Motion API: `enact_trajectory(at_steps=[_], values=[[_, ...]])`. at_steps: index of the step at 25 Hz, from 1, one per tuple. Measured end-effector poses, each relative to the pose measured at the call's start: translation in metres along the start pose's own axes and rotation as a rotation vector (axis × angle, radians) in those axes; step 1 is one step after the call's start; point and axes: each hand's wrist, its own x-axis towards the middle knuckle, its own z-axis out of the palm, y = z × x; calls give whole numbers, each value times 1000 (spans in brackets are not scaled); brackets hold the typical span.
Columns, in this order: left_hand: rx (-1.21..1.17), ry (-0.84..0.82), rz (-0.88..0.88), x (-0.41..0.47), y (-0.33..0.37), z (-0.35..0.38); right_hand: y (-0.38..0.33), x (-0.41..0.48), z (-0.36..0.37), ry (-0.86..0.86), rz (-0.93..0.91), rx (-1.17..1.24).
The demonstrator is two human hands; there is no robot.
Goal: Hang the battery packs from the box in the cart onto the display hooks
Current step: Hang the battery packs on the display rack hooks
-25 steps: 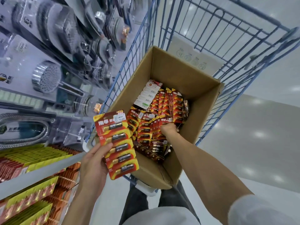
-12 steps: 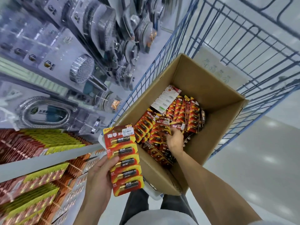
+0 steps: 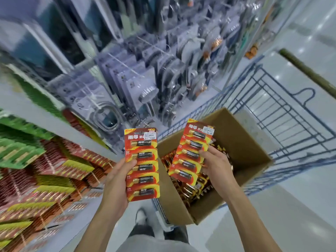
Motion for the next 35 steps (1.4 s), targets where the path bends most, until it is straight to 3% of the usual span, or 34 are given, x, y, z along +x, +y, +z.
enact_trajectory(at_steps=[8,21,28,35], values=[[-212,10,173,-66,36,-84,-5,-75,113,-314,30,136],[-483,237,485,-203,48,-380,114,-219,386,-529,-57,-99],[-545,464,550,-260,46,-494,159,-277,487,-687,-27,-241],[-597,676,613,-273,79,-560,170,-294,585,-836,70,-281]])
